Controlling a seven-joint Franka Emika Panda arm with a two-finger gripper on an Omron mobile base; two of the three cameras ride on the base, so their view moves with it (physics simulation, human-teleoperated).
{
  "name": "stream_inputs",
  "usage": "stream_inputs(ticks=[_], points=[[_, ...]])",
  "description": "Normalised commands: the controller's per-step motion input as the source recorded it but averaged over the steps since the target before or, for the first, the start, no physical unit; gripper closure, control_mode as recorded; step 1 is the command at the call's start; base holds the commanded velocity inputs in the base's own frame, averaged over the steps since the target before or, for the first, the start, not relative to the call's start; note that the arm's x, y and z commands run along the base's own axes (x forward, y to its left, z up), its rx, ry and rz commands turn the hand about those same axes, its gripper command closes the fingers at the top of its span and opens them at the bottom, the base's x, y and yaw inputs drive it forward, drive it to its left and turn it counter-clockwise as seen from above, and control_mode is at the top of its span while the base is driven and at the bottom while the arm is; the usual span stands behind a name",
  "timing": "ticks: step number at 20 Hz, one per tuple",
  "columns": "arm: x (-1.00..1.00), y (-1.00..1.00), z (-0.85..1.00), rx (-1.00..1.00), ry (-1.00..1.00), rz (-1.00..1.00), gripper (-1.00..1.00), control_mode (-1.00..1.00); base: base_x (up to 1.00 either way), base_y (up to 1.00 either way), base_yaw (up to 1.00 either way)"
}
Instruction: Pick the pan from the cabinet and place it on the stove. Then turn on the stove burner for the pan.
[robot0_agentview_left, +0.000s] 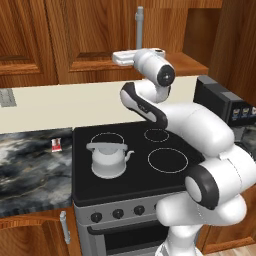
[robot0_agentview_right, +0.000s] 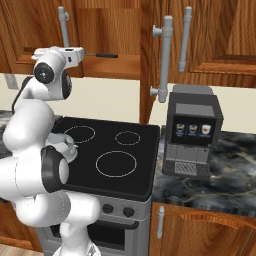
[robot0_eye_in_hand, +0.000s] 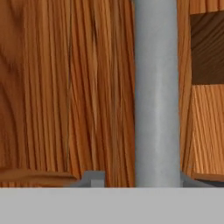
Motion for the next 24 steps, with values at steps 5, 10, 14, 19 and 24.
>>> stream_inputs(ticks=[5, 10, 14, 19, 24], points=[[0.16, 0.05, -0.15, -0.18, 0.00, -0.05, 1.00, -1.00, 0.00, 0.00, 0.00], [-0.04, 0.02, -0.03, -0.08, 0.00, -0.05, 1.00, -1.00, 0.00, 0.00, 0.00], [-0.47, 0.04, 0.00, 0.00, 0.00, 0.00, 1.00, -1.00, 0.00, 0.00, 0.00], [-0.76, 0.12, 0.00, 0.00, 0.00, 0.00, 1.00, -1.00, 0.00, 0.00, 0.00], [-0.85, 0.23, 0.00, 0.00, 0.00, 0.00, 1.00, -1.00, 0.00, 0.00, 0.00]])
